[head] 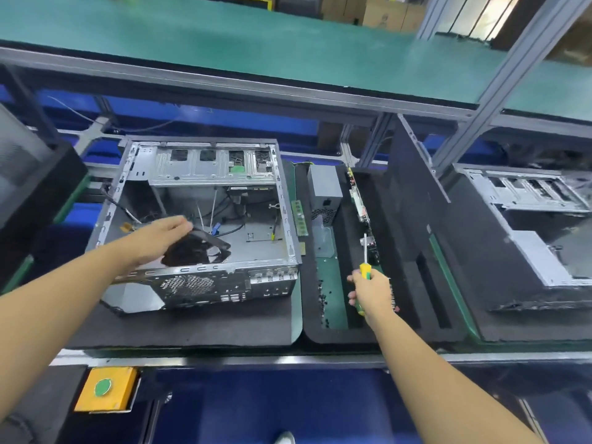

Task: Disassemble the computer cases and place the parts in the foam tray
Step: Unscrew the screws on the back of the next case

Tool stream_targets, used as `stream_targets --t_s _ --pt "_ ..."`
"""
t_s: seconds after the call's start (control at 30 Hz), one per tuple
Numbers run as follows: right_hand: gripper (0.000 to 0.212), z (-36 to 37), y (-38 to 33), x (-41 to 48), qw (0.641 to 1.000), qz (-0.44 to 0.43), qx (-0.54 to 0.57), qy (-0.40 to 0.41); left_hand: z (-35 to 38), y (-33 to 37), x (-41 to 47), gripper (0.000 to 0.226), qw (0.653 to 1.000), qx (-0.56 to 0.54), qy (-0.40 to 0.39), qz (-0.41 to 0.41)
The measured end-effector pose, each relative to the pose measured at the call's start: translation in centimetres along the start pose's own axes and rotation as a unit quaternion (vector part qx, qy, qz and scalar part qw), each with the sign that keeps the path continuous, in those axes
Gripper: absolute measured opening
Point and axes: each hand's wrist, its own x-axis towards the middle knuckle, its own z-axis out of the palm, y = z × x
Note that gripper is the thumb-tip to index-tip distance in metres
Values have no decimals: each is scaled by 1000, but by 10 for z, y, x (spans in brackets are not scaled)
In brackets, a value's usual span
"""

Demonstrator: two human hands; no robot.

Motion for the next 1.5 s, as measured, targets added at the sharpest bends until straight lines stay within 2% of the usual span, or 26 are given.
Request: stream_targets --t_s 0.07,0.13,0.27,0.4,0.47,0.6,0.67,0.73,0.87,0.97,1.1,1.17,1.27,1.4,1.5 --pt "15 5 -16 -5 999 -30 41 -6 4 19 1 28 995 -47 81 26" --pt "13 10 -40 -13 994 -68 76 -31 8 46 -2 31 990 -68 109 59" --pt "5 9 -102 -39 966 -189 115 -137 24 115 -12 32 985 -75 101 117" --pt "27 -14 -165 -62 903 -336 67 -258 57 189 -18 31 974 -79 95 189" --pt "33 -30 -187 -65 890 -384 17 -244 75 225 -17 30 965 -102 92 224" --pt "23 -63 -206 -50 889 -430 -9 -159 103 267 -13 26 950 -155 70 260" --pt "20 -74 -205 -39 890 -435 -45 -129 114 269 -8 23 952 -154 68 257" --pt "19 -77 -197 -26 892 -429 -103 -104 120 259 -1 24 959 -113 100 241" --pt "21 -64 -165 2 925 -325 -175 -91 118 206 17 27 959 92 167 212" --pt "21 -43 -133 20 947 -252 -177 -93 128 165 27 27 958 200 162 129" --pt "20 -14 -97 41 959 -194 -181 -97 157 136 29 34 972 172 152 44" --pt "19 -4 -84 50 970 -163 -155 -91 168 132 25 38 967 168 186 53" --pt "21 7 -73 62 982 -135 -117 -66 176 131 19 38 936 234 239 110" --pt "26 12 -66 74 958 -152 -231 -80 176 136 17 40 934 238 242 109" --pt "30 17 -61 74 950 -156 -258 -82 176 136 17 40 935 232 245 107"
